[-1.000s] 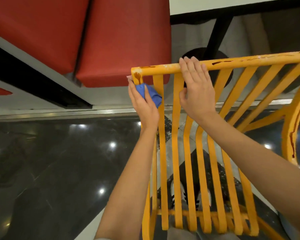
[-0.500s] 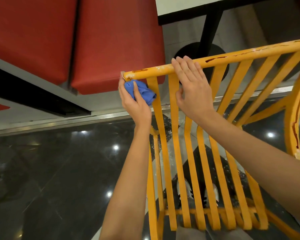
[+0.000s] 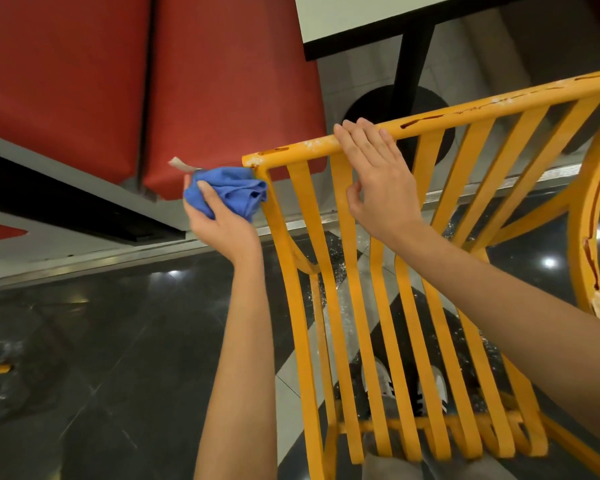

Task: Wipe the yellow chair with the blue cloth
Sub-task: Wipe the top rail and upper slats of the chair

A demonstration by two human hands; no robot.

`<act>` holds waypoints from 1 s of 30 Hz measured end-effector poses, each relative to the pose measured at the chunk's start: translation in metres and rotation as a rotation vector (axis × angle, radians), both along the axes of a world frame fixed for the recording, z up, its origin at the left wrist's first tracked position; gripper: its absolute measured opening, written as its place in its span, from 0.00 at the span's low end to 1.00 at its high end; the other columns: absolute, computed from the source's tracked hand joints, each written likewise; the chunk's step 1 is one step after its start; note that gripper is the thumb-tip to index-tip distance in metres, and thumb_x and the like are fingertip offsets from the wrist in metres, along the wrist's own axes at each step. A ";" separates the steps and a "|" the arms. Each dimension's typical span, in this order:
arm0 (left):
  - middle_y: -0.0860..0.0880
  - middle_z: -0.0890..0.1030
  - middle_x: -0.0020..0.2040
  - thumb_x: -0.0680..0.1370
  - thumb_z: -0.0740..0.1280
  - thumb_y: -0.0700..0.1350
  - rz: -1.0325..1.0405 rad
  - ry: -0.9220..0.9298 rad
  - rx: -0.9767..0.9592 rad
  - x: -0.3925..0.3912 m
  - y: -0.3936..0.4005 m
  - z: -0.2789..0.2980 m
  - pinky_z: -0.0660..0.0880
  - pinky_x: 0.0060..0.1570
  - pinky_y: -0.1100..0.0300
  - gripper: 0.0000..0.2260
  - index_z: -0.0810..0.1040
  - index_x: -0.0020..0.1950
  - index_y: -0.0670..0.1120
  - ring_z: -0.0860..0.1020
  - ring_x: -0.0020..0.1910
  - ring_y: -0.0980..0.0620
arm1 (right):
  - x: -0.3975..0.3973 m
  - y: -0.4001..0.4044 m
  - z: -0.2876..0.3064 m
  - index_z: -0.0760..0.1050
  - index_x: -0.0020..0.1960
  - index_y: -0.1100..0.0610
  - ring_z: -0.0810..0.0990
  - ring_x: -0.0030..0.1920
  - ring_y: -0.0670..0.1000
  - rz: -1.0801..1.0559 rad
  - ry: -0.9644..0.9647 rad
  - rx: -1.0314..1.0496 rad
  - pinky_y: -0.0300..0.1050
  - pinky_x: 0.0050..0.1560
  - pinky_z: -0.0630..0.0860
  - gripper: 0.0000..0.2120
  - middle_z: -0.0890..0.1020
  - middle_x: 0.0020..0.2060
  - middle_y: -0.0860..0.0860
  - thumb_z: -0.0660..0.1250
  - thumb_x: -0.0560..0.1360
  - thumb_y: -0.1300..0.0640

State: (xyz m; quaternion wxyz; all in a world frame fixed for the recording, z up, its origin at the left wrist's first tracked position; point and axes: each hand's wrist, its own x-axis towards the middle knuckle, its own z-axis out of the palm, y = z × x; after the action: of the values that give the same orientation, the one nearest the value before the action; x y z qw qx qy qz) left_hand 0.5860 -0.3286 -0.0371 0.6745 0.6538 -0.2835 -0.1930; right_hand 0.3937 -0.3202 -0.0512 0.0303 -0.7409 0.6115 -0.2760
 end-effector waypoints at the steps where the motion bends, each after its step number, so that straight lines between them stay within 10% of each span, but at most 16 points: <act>1: 0.50 0.81 0.55 0.83 0.61 0.42 0.045 -0.007 -0.023 0.007 -0.002 0.007 0.74 0.51 0.69 0.11 0.77 0.62 0.41 0.80 0.51 0.65 | 0.000 0.000 0.000 0.58 0.78 0.58 0.56 0.77 0.52 0.001 -0.002 -0.002 0.51 0.78 0.50 0.35 0.63 0.76 0.53 0.64 0.74 0.67; 6: 0.51 0.74 0.68 0.82 0.62 0.42 0.046 -0.211 -0.103 0.005 -0.008 0.019 0.67 0.64 0.71 0.19 0.69 0.72 0.38 0.71 0.65 0.64 | 0.004 0.000 0.001 0.59 0.77 0.59 0.57 0.77 0.53 -0.018 -0.043 -0.007 0.52 0.78 0.51 0.34 0.64 0.76 0.53 0.64 0.73 0.67; 14: 0.39 0.67 0.75 0.82 0.58 0.57 -0.533 -0.300 0.073 -0.013 -0.005 -0.013 0.64 0.73 0.53 0.32 0.52 0.80 0.44 0.66 0.74 0.46 | 0.003 0.000 -0.001 0.59 0.77 0.58 0.57 0.77 0.52 -0.012 -0.043 -0.014 0.51 0.78 0.51 0.34 0.64 0.76 0.53 0.64 0.73 0.67; 19: 0.42 0.69 0.73 0.83 0.55 0.57 -0.601 -0.373 0.091 -0.006 -0.009 -0.016 0.65 0.72 0.53 0.29 0.61 0.76 0.38 0.68 0.73 0.49 | 0.004 0.000 -0.002 0.60 0.77 0.59 0.58 0.77 0.53 -0.017 -0.065 -0.025 0.50 0.78 0.49 0.33 0.65 0.75 0.53 0.64 0.73 0.66; 25: 0.46 0.79 0.63 0.82 0.58 0.52 -0.446 -1.086 0.083 -0.038 -0.027 -0.011 0.61 0.71 0.45 0.19 0.76 0.65 0.41 0.71 0.69 0.43 | 0.001 -0.002 -0.001 0.60 0.77 0.58 0.59 0.77 0.53 -0.014 -0.007 -0.007 0.50 0.78 0.51 0.33 0.66 0.74 0.53 0.64 0.73 0.64; 30: 0.46 0.79 0.63 0.81 0.61 0.47 -0.490 -1.220 0.056 -0.048 -0.023 -0.015 0.60 0.73 0.47 0.17 0.75 0.67 0.42 0.74 0.67 0.46 | -0.007 -0.003 0.003 0.60 0.77 0.57 0.60 0.76 0.52 0.007 0.107 -0.011 0.52 0.78 0.51 0.30 0.67 0.74 0.52 0.62 0.76 0.61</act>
State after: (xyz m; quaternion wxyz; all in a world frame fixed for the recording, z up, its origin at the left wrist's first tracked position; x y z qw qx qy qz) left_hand 0.5379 -0.3520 -0.0517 0.3119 0.5796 -0.7507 0.0569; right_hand 0.3862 -0.3229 -0.0481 -0.0056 -0.7570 0.6080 -0.2393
